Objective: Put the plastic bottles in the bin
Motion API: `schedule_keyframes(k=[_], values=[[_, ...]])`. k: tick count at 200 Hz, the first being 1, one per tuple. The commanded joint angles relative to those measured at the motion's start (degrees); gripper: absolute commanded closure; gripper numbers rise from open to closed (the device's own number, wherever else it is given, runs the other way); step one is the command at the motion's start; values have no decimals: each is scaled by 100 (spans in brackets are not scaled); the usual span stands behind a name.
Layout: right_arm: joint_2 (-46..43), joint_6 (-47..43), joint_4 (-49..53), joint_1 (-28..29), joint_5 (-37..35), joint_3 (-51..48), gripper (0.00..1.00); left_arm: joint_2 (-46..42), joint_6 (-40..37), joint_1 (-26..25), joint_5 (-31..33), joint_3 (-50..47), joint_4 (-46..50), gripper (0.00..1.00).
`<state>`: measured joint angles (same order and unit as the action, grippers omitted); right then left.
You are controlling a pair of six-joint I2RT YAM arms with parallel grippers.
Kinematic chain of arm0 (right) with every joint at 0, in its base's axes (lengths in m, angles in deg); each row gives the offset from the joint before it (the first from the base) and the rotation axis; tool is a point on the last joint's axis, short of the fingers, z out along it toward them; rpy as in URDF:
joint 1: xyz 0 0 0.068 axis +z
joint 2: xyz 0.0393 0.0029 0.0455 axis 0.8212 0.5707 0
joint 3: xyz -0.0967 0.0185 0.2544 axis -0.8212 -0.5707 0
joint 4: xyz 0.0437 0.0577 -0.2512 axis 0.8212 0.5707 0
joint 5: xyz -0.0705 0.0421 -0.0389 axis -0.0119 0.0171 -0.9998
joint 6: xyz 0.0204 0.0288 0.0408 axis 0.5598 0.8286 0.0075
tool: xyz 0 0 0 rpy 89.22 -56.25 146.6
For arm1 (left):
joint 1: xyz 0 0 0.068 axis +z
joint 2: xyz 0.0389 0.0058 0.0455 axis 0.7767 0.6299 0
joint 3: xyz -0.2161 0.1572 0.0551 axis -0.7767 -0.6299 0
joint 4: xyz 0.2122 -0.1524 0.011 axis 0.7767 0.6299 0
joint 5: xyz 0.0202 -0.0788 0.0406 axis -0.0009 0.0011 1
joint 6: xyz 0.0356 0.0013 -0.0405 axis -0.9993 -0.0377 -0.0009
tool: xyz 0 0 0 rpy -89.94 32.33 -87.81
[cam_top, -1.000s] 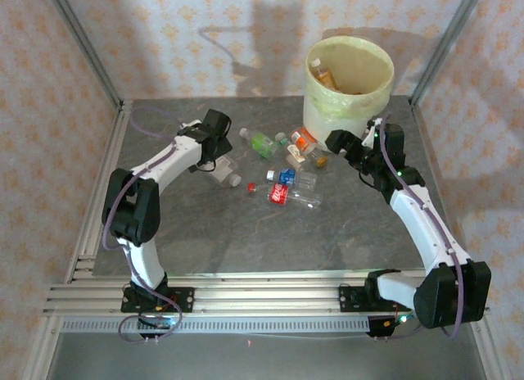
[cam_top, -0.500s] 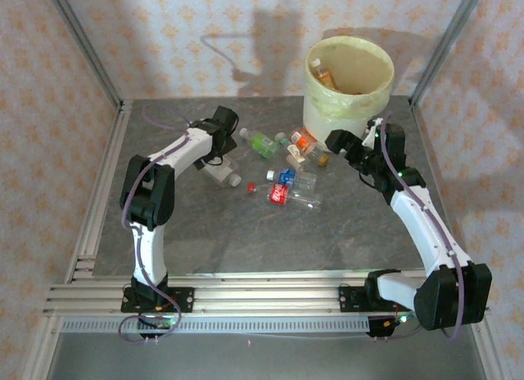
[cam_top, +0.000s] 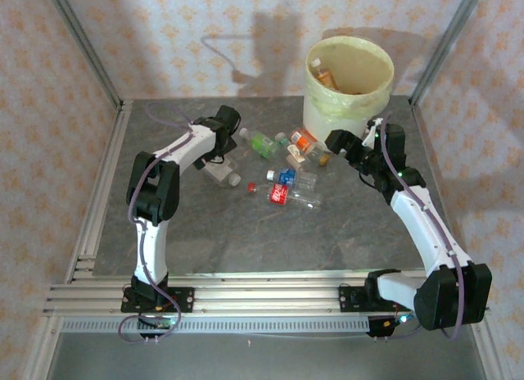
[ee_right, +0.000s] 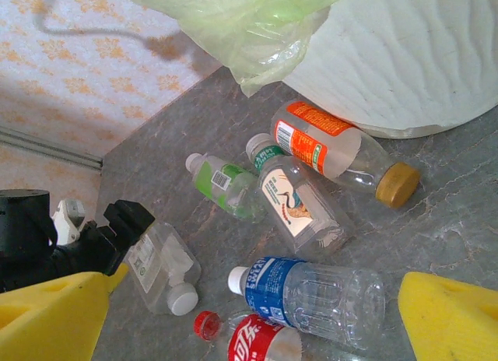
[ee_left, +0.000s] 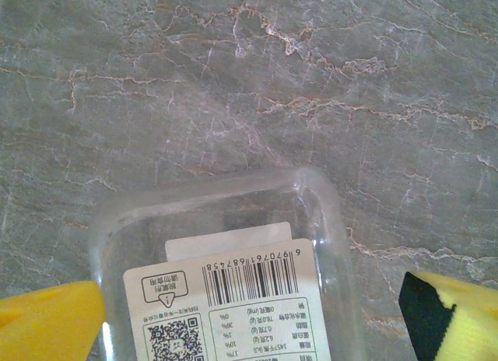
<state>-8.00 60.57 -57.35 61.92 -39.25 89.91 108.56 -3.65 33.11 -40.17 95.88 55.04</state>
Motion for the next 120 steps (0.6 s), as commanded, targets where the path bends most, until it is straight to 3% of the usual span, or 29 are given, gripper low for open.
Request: schedule_keyframes(k=[1, 53, 120], values=[[-150, -67, 40, -4, -37, 4, 4, -15, -85, 105, 11, -125, 89, 0], [-124, -27, -19, -1, -37, -18, 4, -439, -414, 141, -21, -96, 240, 0], [-203, -67, 40, 1, -58, -31, 4, -293, -241, 151, -50, -129, 235, 0]])
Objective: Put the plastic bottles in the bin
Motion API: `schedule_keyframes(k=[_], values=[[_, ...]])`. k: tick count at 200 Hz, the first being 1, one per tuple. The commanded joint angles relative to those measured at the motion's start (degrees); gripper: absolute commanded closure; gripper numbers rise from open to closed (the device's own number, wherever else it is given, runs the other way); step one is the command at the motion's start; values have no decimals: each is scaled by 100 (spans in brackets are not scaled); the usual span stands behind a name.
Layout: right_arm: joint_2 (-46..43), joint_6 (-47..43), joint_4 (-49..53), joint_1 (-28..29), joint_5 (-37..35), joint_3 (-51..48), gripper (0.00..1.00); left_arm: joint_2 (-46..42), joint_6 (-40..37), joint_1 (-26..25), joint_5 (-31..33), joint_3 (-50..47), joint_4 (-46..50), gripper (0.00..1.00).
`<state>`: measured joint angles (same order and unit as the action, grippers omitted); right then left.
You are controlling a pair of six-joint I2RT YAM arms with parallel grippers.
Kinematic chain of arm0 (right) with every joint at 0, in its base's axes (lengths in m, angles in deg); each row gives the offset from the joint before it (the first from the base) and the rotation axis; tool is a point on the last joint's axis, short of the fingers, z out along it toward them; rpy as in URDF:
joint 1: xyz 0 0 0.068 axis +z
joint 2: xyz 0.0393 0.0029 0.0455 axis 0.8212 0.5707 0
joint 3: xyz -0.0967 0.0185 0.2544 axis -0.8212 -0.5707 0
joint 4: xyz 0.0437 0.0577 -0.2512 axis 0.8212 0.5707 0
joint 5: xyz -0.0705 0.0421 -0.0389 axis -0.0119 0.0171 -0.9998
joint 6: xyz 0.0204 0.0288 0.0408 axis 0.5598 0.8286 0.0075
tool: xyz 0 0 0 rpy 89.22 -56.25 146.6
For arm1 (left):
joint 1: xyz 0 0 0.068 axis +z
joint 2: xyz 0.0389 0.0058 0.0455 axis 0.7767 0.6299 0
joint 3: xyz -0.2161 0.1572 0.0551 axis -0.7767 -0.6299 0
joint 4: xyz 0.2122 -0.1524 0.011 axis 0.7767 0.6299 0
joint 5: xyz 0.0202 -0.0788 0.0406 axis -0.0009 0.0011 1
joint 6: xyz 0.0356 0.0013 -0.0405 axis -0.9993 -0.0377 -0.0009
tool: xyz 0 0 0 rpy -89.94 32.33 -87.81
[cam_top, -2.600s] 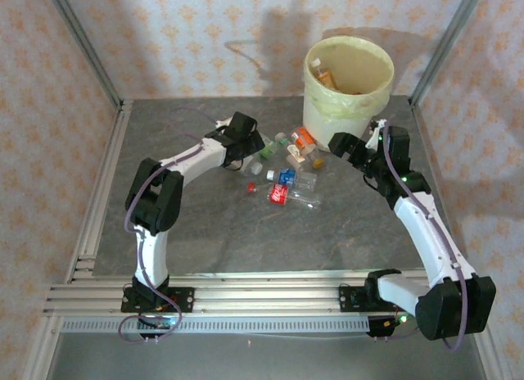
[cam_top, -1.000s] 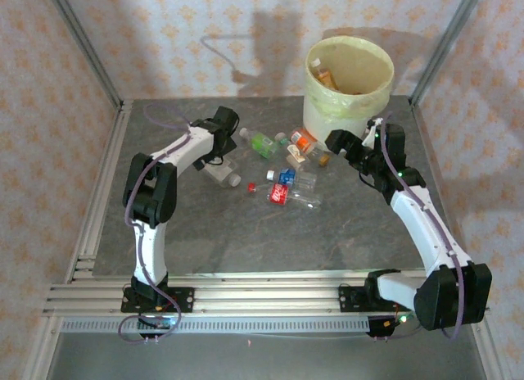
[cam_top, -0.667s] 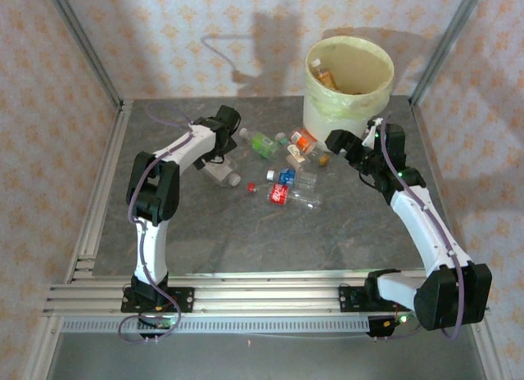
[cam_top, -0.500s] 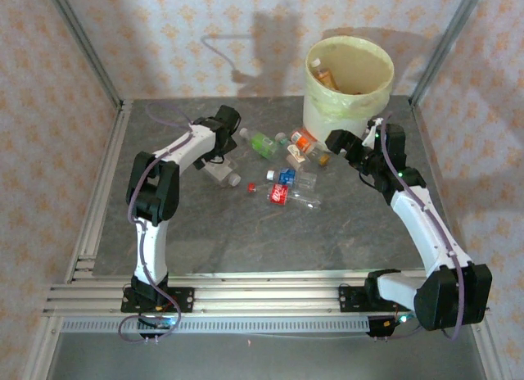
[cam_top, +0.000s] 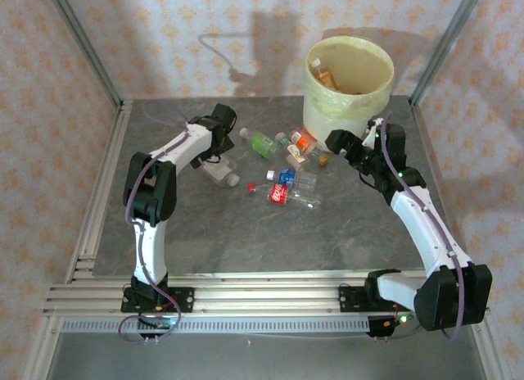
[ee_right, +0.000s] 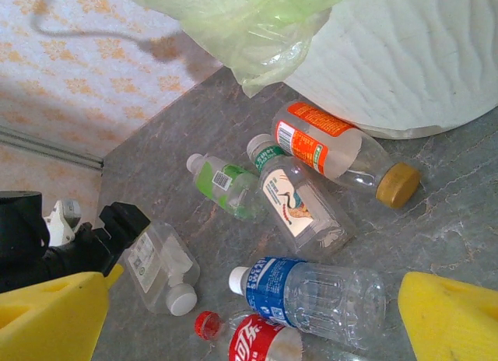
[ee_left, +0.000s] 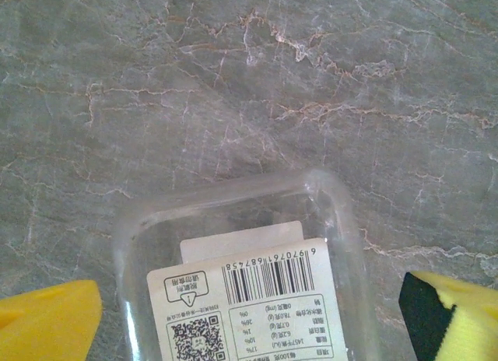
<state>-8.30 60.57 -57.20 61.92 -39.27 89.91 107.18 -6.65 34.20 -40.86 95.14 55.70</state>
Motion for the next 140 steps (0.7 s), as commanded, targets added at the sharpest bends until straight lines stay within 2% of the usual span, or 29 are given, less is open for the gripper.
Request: schedule_keyframes(k=[1, 94, 140], values=[[-172, -67, 29, -1, -60, -36, 4, -151, 56, 41, 22, -52, 170, 0], [-219, -152, 128, -3, -93, -40, 4, 574, 213, 63, -27, 69, -34, 0], [-191, -147, 95, -4, -100, -24, 4, 364, -78, 67, 29, -139, -319, 12]])
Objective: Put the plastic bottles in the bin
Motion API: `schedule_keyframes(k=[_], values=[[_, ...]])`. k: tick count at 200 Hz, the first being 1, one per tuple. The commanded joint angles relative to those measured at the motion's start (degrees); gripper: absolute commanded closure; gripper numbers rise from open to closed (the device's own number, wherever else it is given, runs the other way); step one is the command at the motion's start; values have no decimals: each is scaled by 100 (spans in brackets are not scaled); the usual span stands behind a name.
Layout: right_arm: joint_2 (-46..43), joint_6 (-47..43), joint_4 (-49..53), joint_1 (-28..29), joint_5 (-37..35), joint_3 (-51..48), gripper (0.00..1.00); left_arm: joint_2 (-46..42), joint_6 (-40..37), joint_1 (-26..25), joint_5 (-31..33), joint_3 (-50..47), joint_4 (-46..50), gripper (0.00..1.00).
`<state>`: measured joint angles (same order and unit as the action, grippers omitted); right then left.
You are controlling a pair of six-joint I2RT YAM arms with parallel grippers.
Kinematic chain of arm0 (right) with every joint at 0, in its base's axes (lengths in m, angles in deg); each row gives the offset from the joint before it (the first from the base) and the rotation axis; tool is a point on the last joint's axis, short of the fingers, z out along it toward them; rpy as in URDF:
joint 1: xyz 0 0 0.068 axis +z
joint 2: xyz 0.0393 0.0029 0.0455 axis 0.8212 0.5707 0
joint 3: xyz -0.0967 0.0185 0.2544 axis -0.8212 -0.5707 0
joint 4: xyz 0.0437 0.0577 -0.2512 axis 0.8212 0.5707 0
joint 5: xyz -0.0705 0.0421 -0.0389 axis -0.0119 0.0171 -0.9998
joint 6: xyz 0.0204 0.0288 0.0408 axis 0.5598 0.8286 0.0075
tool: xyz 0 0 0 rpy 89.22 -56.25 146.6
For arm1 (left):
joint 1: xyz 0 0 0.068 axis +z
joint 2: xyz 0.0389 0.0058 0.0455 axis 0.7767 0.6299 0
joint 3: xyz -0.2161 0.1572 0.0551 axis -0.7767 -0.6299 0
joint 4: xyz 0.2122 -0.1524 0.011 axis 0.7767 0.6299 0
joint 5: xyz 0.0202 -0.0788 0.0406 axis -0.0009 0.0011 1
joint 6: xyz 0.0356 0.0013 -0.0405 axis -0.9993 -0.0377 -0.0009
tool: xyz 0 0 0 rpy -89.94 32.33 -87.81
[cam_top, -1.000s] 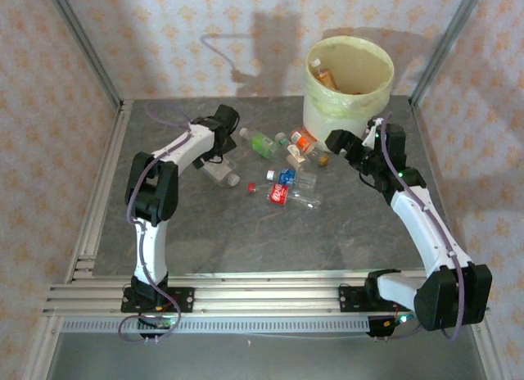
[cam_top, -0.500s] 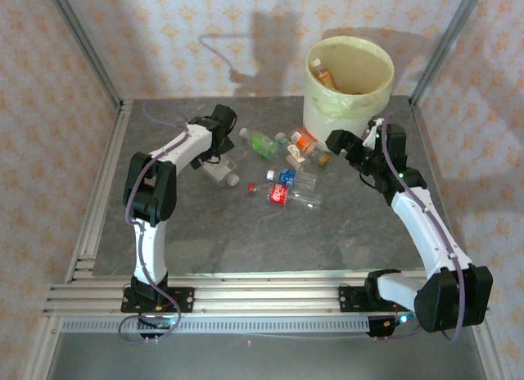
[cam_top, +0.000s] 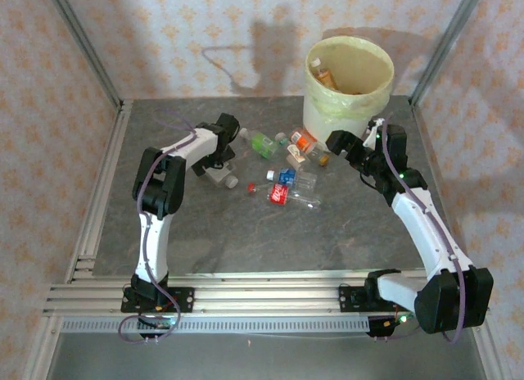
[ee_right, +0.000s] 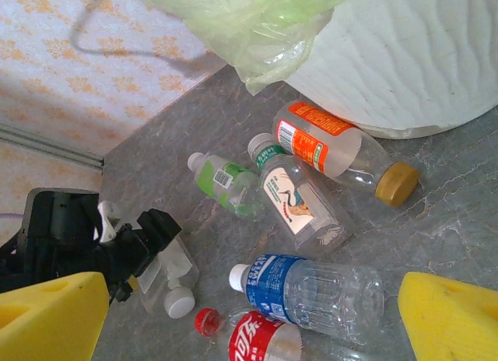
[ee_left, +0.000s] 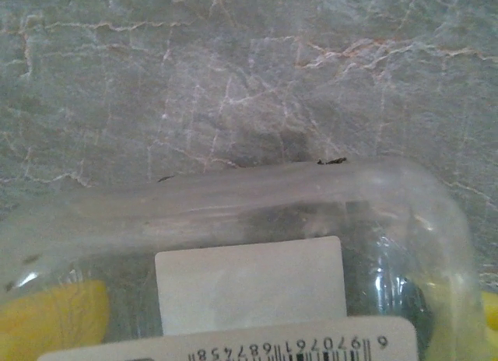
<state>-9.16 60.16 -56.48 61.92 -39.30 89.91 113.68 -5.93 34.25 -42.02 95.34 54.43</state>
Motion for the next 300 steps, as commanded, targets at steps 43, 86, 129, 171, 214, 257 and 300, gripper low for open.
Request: schedule_keyframes(k=[43, 86, 129, 171, 214, 257, 300], values=[[-131, -76, -262, 5, 356, -96, 4, -955, -519, 53, -120, -620, -840, 24], [-342, -53, -1043, 293, 805, -351, 3, -2383, -818, -109, -557, -1562, -2092, 26], [-202, -450, -1766, 1285, 560, -391, 2, -3419, -1371, -739, -578, -1693, -2638, 27], [190, -588, -2860, 2294, 325, -479, 0, -4031, -1234, -1060, -1187, -2145, -3585, 27], [857, -1249, -3081, 3137, -344, -117, 1, -4242, -1005, -1103, -1720, -2345, -4039, 27], [1729, -1221, -3651, 3290, -581, 386, 1, -4333, -872, -1124, -1970, -2448, -4187, 27], [2226, -1269, -4136, 3388, -990, 712, 15, -4423, -836, -1126, -1950, -2587, -4137, 26]])
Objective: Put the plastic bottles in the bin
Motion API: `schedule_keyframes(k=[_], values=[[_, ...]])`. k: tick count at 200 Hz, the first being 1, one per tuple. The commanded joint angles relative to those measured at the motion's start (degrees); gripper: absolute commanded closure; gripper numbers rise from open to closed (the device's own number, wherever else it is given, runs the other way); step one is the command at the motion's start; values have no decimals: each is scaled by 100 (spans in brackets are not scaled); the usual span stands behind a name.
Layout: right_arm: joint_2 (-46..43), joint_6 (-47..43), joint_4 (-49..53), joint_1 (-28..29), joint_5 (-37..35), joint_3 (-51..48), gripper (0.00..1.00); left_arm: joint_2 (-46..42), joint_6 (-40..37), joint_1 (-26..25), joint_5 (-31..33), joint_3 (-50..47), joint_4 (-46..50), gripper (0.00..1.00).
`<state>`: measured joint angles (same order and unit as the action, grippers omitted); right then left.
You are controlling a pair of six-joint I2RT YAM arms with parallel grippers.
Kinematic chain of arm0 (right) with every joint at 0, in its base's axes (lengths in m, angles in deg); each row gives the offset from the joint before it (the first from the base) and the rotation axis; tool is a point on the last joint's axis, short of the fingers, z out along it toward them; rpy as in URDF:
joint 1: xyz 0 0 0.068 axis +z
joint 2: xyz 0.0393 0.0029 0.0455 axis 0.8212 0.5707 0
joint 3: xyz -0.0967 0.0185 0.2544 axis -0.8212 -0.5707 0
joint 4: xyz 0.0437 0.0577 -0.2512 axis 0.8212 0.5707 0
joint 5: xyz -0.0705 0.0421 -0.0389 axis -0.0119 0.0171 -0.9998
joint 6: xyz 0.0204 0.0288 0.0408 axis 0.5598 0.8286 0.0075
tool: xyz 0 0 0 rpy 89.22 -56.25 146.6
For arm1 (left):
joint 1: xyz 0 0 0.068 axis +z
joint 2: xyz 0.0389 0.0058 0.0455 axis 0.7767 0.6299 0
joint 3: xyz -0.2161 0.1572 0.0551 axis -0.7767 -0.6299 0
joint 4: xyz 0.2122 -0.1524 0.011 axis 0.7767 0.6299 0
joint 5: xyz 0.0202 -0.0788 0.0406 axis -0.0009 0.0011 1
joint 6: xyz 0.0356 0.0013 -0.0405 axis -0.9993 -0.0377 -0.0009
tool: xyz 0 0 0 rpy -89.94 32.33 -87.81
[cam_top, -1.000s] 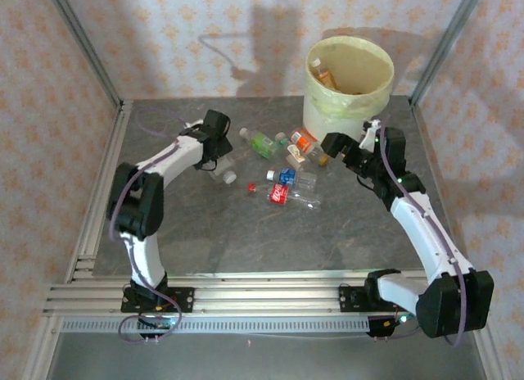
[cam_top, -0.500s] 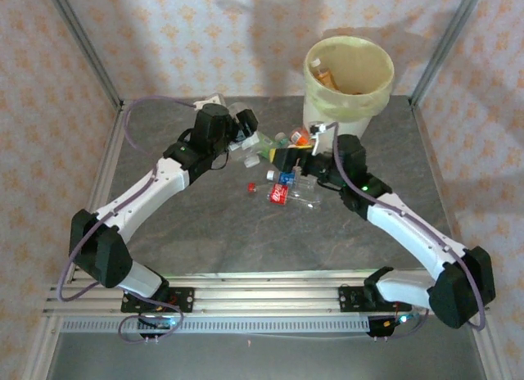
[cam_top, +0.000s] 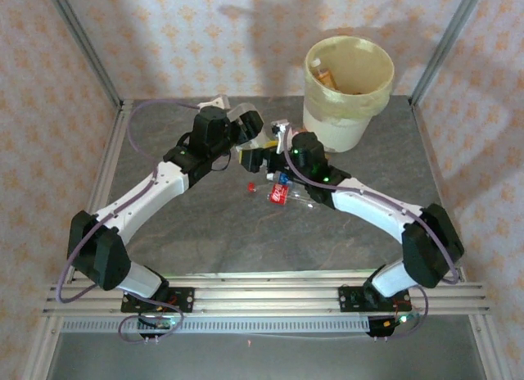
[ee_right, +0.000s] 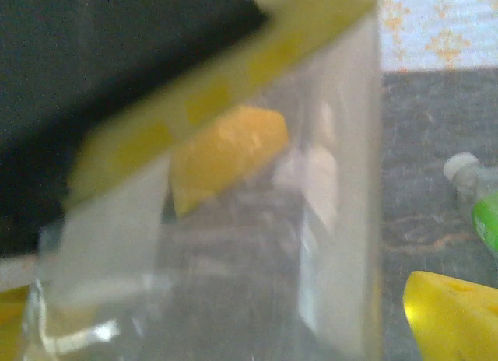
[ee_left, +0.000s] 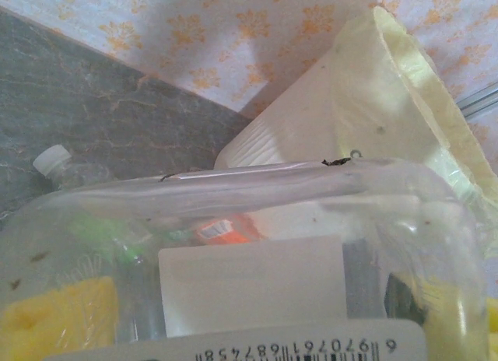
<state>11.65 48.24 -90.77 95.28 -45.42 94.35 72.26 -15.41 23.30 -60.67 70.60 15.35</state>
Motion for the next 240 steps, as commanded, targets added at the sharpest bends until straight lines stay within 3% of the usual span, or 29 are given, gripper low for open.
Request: schedule_keyframes(k=[1, 13, 60, 101, 118, 162, 192, 240], values=[[153, -67, -719, 62, -389, 270, 16, -283, 117, -30, -83, -124, -231, 26], [198, 18, -860, 62, -508, 232, 25, -314, 160, -34, -88, -171, -265, 26], [158, -70, -667, 62, -687, 211, 43, -275, 289, -32, -223, -148, -240, 26], [76, -371, 106, 62, -543, 387, 53, -201, 290, -33, -178, 0, 17, 23], [30, -419, 305, 62, -561, 391, 56, -187, 306, -30, -251, 56, 46, 21], [-170, -489, 533, 55, -882, 239, 61, -253, 277, -3, -554, 176, 29, 0], [-241, -530, 622, 29, -924, 184, 65, -404, 197, 70, -873, 296, 60, 0], [-356, -608, 937, -88, -1305, 267, 67, -1166, 535, 374, -571, -173, -237, 0]])
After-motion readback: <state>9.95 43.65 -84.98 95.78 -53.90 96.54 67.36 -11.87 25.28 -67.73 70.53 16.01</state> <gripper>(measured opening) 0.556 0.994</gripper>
